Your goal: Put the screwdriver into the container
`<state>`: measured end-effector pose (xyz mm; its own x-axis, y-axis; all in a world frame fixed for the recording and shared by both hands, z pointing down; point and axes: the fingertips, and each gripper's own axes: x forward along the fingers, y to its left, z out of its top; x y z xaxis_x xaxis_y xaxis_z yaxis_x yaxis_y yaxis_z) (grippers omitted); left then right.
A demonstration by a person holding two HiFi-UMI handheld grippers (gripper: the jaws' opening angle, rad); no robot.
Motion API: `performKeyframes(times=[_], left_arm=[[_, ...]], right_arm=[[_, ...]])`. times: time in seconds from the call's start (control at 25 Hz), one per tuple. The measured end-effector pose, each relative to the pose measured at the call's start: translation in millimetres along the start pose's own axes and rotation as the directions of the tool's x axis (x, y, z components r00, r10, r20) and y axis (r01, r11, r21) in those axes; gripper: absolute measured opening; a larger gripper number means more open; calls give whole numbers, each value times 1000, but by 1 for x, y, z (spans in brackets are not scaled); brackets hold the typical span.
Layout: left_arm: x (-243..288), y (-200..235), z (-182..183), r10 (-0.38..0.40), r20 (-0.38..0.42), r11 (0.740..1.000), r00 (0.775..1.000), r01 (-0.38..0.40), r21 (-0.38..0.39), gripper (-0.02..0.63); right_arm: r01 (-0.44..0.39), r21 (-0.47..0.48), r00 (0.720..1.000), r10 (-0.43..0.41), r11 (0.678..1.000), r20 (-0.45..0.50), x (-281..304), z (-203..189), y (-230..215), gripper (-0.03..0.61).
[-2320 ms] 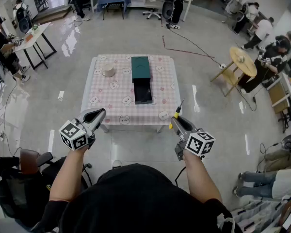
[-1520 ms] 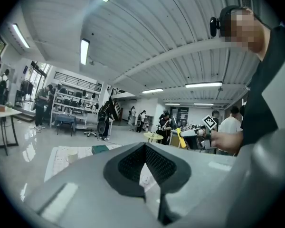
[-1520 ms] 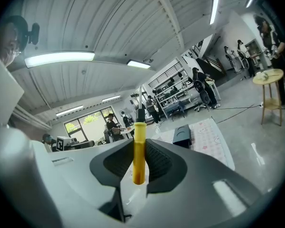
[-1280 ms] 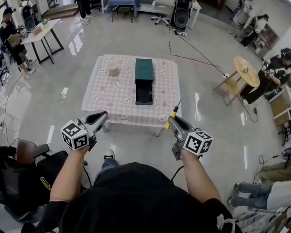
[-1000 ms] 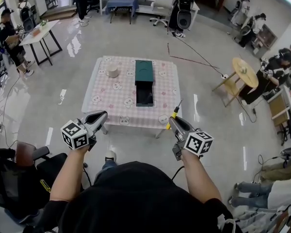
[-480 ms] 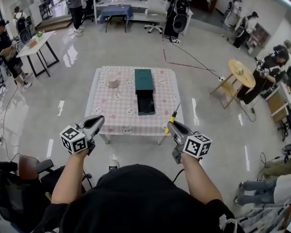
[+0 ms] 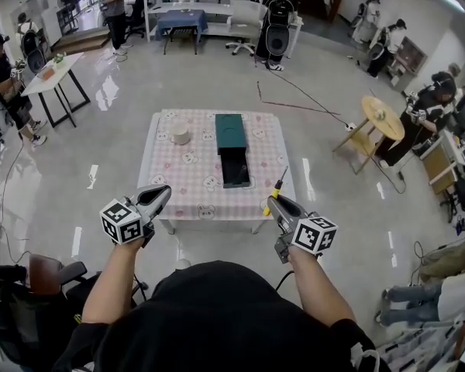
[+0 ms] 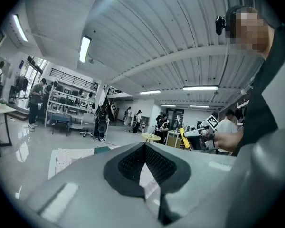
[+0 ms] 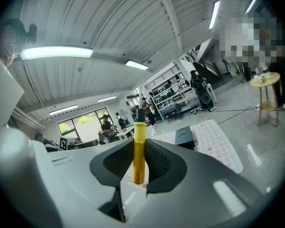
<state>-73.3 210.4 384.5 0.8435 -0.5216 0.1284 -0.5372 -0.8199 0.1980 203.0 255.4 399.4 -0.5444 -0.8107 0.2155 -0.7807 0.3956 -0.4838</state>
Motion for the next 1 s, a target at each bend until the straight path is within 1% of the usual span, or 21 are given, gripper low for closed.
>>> performKeyframes(times=[0.36,0.6,0.84,1.0], left_arm=[[-5,18,-2,-9,-8,1000,1000,9,-3,0],[-6,29,-3,-18,-24,1000,1000,18,3,0],[-12,55,-7,-21,-28,1000,999,21,-16,0],[-6,57,-14,-39,-38,999,998,38,-28,0]], right_arm=[[25,13,1000,-25,1000,14,12,-2,1,106],[67,13,997,-67,998,43,15,7,-5,106],[92,10,995,-92,996,37,34,6,-1,106],[106,16,994,-107,994,28,38,3,-5,106]])
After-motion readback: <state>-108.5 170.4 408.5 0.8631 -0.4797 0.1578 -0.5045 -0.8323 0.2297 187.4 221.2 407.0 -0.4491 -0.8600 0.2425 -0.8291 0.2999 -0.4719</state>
